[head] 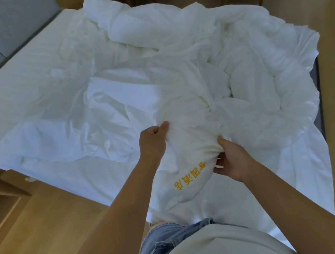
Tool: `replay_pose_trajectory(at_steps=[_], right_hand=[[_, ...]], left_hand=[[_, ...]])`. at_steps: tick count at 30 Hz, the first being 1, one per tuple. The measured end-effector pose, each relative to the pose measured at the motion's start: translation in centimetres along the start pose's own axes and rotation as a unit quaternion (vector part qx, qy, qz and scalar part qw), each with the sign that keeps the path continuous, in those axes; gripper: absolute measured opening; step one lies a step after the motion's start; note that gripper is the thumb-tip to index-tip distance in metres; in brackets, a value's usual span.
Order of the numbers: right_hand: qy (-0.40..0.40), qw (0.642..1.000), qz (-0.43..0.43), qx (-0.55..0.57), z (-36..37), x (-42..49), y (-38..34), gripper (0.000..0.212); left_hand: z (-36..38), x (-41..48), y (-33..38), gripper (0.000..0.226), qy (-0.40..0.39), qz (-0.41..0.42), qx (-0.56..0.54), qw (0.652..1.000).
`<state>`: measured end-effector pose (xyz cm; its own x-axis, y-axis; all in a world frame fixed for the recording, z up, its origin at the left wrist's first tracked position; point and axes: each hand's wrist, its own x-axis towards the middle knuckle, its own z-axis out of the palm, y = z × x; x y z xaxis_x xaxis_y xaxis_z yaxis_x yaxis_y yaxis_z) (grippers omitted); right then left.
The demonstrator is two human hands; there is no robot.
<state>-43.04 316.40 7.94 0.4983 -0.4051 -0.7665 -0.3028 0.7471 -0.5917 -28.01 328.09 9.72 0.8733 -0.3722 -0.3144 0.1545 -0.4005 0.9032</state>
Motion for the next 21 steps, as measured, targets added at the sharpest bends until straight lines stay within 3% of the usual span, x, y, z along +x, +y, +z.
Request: replay_pose_trajectory(at_steps=[3,7,9,11,12,13,15,17,19,21], right_hand=[[0.065,0.997,-0.035,0.016,-0.6,0.3,-0.8,0.017],[0.009,0.983,-0.021,0.183,-0.8,0.3,-1.3,0.018],[-0.008,0.973,-0.019,0.229,-0.8,0.1,-1.0,0.025],[-0.04,0.956,-0.016,0.289,-0.4,-0.2,-0.2,0.034],[-0.055,0.948,-0.011,0.313,-0.1,-0.2,0.2,0.037],[-0.064,0.941,-0.002,0.334,0.2,-0.3,0.6,0.038],[-0.067,0.93,0.017,0.36,0.7,-0.5,0.6,0.038],[-0.048,0.937,0.002,0.347,0.3,-0.2,-0.1,0.039],[-0.027,0.951,-0.027,0.307,-0.5,0.2,-0.6,0.041],[-0.03,0.96,-0.015,0.278,-1.2,0.3,-0.3,0.042]], left_hand=[[-0.2,0.2,-0.2,0.054,0.012,-0.001,-0.013,1.0],[0.4,0.0,0.5,0.04,-0.019,-0.014,-0.003,1.0],[0.6,-0.8,0.5,0.042,-0.12,-0.102,0.012,0.987],[1.5,-3.1,-0.5,0.079,-0.269,-0.216,0.038,0.938],[2.6,-4.6,-1.3,0.088,-0.335,-0.233,0.017,0.913],[3.8,-6.1,-2.1,0.083,-0.377,-0.226,-0.042,0.897],[6.0,-7.8,-3.1,0.051,-0.331,-0.214,-0.187,0.9],[6.6,-7.9,-3.0,0.036,-0.214,-0.181,-0.189,0.941],[6.2,-7.5,-3.1,0.036,-0.126,-0.086,-0.02,0.988],[6.0,-8.2,-3.0,0.047,-0.122,0.014,0.2,0.972]])
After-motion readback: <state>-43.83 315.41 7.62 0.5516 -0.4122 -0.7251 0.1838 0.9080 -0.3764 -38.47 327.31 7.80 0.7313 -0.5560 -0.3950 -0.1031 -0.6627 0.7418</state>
